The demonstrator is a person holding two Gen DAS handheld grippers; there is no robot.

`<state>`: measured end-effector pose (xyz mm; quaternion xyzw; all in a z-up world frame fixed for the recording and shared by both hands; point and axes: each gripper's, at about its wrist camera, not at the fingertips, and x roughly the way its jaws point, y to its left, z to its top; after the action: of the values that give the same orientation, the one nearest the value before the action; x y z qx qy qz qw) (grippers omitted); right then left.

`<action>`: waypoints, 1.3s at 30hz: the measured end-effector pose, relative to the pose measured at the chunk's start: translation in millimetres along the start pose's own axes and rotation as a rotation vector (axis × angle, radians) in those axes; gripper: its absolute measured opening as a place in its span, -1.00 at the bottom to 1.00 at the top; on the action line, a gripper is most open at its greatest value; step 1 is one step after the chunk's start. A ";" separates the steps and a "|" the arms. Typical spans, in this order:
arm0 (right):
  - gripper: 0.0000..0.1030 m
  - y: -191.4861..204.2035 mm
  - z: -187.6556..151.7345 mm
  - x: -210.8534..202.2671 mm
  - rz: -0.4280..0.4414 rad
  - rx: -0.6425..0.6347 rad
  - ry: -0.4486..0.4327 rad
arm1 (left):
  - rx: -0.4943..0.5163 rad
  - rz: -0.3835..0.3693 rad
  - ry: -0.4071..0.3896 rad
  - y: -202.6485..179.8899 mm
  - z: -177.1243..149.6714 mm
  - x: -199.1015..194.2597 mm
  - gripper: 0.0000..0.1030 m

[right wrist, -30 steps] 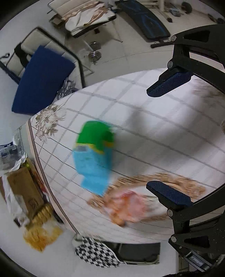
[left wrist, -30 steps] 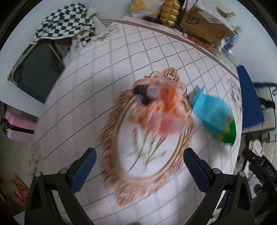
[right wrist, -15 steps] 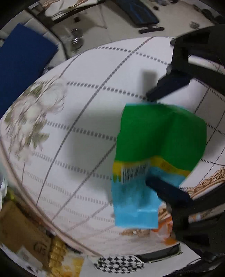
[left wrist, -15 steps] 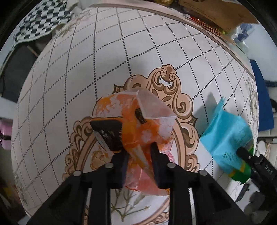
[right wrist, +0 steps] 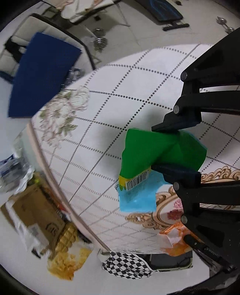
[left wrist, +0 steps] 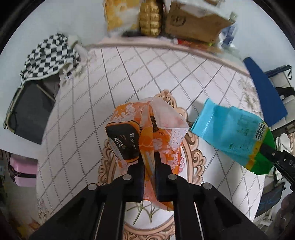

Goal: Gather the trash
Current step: 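Lift both bags and carry them down over the trash bin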

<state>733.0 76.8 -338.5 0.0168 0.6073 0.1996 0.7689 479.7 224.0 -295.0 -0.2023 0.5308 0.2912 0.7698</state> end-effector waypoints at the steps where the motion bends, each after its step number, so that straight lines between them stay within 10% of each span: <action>1: -0.35 4.6 -1.1 -8.1 -0.005 -0.016 -0.019 | 0.003 -0.007 -0.016 0.9 -2.3 -8.6 -0.89; 13: -0.38 20.5 -100.8 -119.0 -0.060 -0.098 -0.168 | 0.041 -0.064 -0.143 52.1 -70.8 -99.6 -0.89; 24: -0.39 5.6 -304.1 -249.3 -0.068 -0.021 -0.297 | 0.162 -0.186 -0.187 118.1 -216.5 -184.9 -0.89; 33: -0.39 -11.5 -505.4 -303.4 -0.076 0.043 -0.225 | 0.252 -0.286 -0.014 160.6 -340.9 -197.0 -0.89; 39: -0.39 -49.4 -630.6 -283.2 -0.098 0.054 -0.025 | 0.252 -0.270 0.188 183.9 -431.6 -150.1 -0.89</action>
<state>102.2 -197.9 -254.4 0.0105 0.6028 0.1449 0.7845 15.9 58.8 -308.2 -0.1997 0.6005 0.0964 0.7682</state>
